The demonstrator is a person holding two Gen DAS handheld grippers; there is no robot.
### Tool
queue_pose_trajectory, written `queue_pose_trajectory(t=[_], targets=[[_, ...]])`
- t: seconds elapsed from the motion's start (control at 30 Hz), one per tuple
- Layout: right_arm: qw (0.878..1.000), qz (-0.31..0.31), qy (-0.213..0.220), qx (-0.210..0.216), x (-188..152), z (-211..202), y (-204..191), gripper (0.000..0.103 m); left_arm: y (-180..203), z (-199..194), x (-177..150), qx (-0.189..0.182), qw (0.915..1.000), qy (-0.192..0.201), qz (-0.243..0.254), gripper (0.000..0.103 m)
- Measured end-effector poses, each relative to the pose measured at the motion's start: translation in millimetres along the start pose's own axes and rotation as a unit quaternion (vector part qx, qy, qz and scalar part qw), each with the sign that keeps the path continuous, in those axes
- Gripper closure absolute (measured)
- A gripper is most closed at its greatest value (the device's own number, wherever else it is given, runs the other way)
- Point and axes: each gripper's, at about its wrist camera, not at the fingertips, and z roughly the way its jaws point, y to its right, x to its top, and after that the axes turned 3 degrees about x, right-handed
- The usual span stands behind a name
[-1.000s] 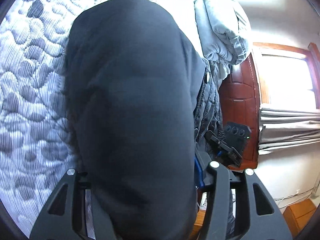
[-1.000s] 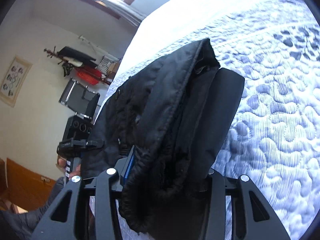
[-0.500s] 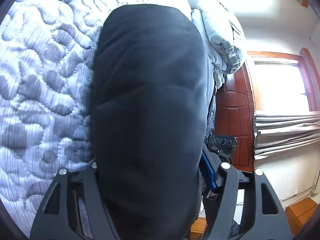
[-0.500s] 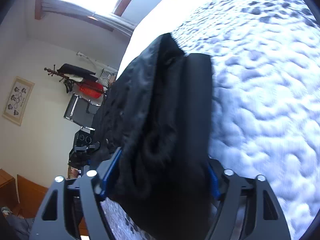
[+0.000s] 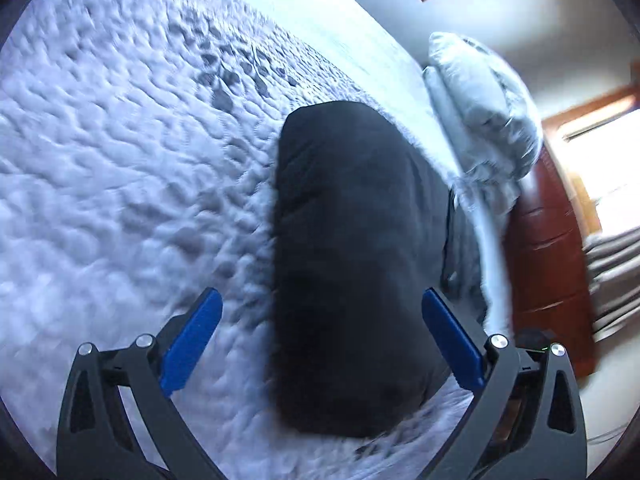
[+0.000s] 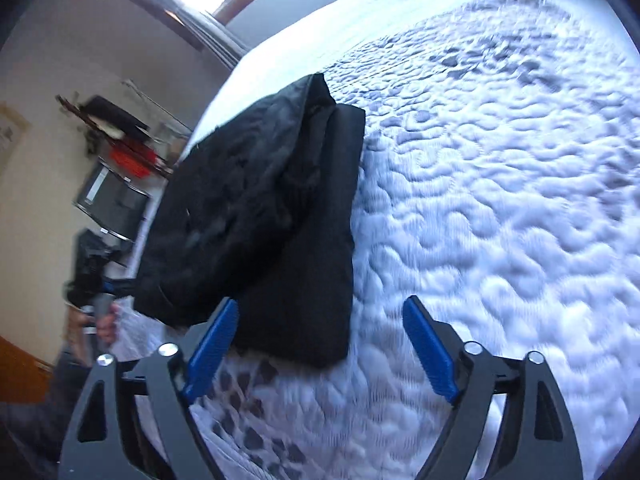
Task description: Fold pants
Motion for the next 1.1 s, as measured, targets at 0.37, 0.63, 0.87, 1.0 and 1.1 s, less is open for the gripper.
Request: queue_pose_trajectory(t=[0.37, 0.63, 0.87, 1.0, 1.1], targets=[[0.985, -0.021, 0.043, -0.163, -39, -18, -79, 0.008, 6, -65, -75, 0.139, 0.9843, 0.043, 0.1, 0.003], [0.982, -0.02, 0.081, -0.168, -47, -45, -121, 0.006, 31, -99, -100, 0.171, 0.9752, 0.065, 0.123, 0.003], [0.975, -0.03, 0.118, -0.184, -57, -75, -159, 0.004, 47, -142, -114, 0.193, 0.9647, 0.115, 0.138, 0.003], [0.968, -0.04, 0.127, -0.211, -61, -84, -178, 0.004, 56, -157, -121, 0.216, 0.9551, 0.127, 0.158, 0.003], [0.967, -0.04, 0.131, -0.213, -65, -89, -189, 0.004, 64, -165, -126, 0.232, 0.9494, 0.129, 0.167, 0.003]])
